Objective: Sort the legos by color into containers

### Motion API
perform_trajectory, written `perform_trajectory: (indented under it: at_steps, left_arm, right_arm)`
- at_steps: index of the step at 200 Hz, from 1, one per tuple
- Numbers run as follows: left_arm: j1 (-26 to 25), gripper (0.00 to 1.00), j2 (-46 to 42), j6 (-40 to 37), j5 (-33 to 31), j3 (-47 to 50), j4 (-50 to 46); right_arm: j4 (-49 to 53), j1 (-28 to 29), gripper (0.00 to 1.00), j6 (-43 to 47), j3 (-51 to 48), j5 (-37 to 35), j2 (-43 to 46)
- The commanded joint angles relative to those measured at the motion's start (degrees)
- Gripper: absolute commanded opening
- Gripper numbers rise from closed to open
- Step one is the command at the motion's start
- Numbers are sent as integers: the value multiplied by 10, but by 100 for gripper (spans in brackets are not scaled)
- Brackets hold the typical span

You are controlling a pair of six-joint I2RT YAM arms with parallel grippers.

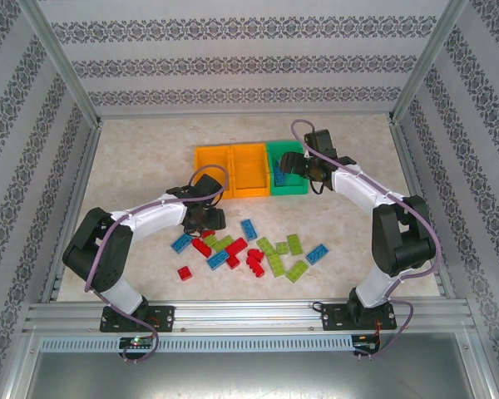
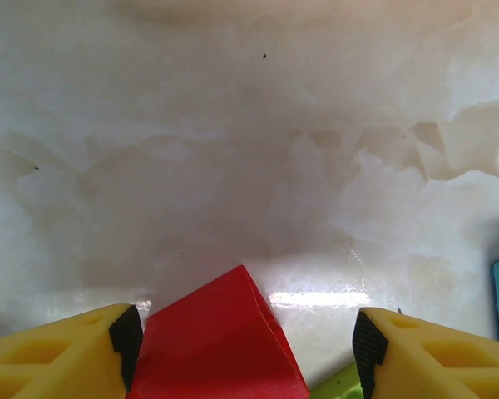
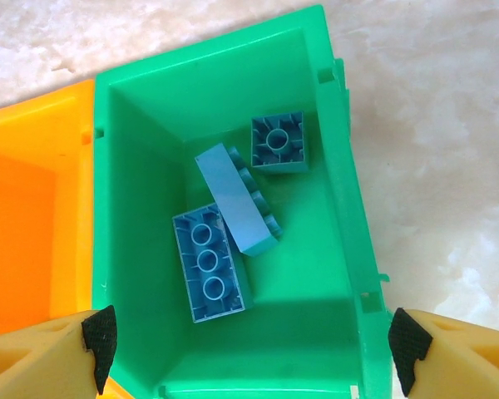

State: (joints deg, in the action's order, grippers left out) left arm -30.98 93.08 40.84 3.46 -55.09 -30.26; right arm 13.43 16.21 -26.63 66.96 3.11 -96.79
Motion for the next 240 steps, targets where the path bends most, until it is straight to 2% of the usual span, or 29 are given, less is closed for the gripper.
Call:
perform_trajectory:
  at_steps: [1,67,178,200,240]
  left_arm:
    - [7,67,13,11,14,-12,-12]
    - [7,69,16,3,-13,-43,-21]
    - [7,70,10,11,2,-12,-31]
    - [7,67,16,12,1,-12,-25]
    - [7,54,27,7,10,-17,-15]
  right_arm:
    - [-10,-7,88,2,-9,14,18]
    - [-18,-18,88,1,-29,19,27]
    - [-22,-23,88,2,-34,20,29]
    - [-22,-23,88,3,-34,21,30]
    - [-17,-24,88,7,-41,15,39]
